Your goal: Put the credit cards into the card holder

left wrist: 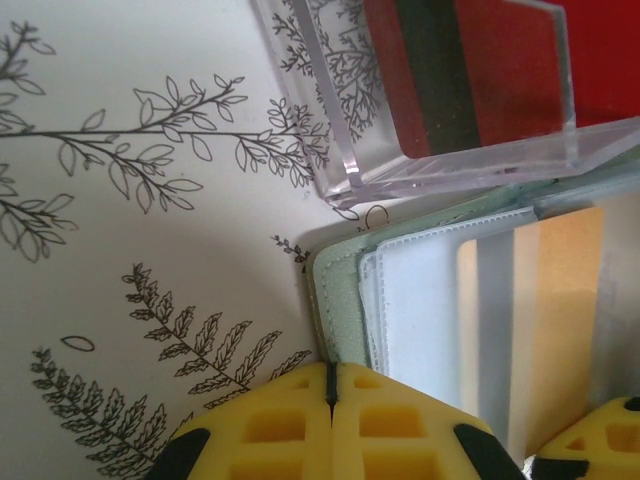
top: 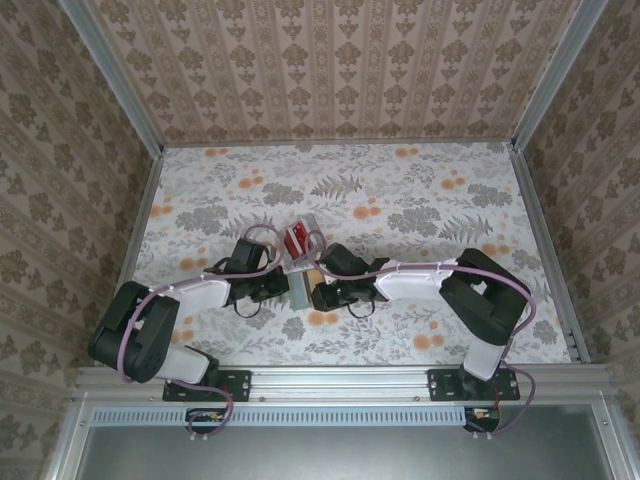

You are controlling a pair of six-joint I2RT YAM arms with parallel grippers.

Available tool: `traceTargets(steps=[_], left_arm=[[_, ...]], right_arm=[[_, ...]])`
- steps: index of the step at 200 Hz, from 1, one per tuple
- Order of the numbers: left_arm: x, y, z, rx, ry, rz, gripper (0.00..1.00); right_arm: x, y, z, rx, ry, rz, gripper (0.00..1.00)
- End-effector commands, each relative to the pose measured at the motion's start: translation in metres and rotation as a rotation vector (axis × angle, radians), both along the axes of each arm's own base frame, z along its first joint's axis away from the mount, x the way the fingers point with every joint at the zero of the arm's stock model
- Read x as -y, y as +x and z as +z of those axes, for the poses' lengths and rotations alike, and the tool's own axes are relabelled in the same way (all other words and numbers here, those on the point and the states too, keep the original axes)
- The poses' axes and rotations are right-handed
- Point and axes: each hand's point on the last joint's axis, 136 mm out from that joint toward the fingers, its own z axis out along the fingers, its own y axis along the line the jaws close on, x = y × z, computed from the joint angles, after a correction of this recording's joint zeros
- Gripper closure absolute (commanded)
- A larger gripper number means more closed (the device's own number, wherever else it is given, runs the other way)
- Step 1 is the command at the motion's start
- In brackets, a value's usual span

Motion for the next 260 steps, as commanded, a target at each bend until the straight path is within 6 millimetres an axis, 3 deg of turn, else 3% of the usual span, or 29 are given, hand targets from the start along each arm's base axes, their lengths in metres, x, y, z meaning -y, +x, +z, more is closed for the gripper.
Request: traceTargets(steps=[1, 30, 86, 126, 178, 214, 260], left_arm=[[-0.005, -0.016, -0.01, -0.059, 0.018, 0.001, 1.0], [-0.006, -0.016, -0.009, -0.055, 0.024, 0.003, 1.0], [-0.005, -0.015, -0.01, -0.055, 0.023, -0.001, 1.0], [-0.004, -0.015, -0.01, -0.055, 0.015, 0.0, 1.0], [-0.005, -0.017, -0.011, -0.054, 0.015, 0.005, 1.0], [-0.006, -0.017, -0.012, -0.054, 0.012, 0.009, 1.0], [-0.005, -0.017, -0.012, -0.053, 0.008, 0.01, 1.0]], right_arm=[[-0.013, 0.005, 0.002, 0.003, 0.023, 0.001, 0.81], [-0.015, 0.004, 0.013, 0.009, 0.035, 0.017, 0.81], [0.008, 0.011, 0.049, 0.069, 0.024, -0.008, 0.8], [0.021, 0.033, 0.038, 0.052, -0.016, -0.064, 0.78], [-0.002, 0.041, 0.022, 0.034, -0.051, -0.018, 0.78], [-0.006, 0.042, 0.005, 0.005, -0.091, -0.004, 0.78], [-0.027, 0.039, -0.001, -0.009, -0.076, 0.028, 0.78]])
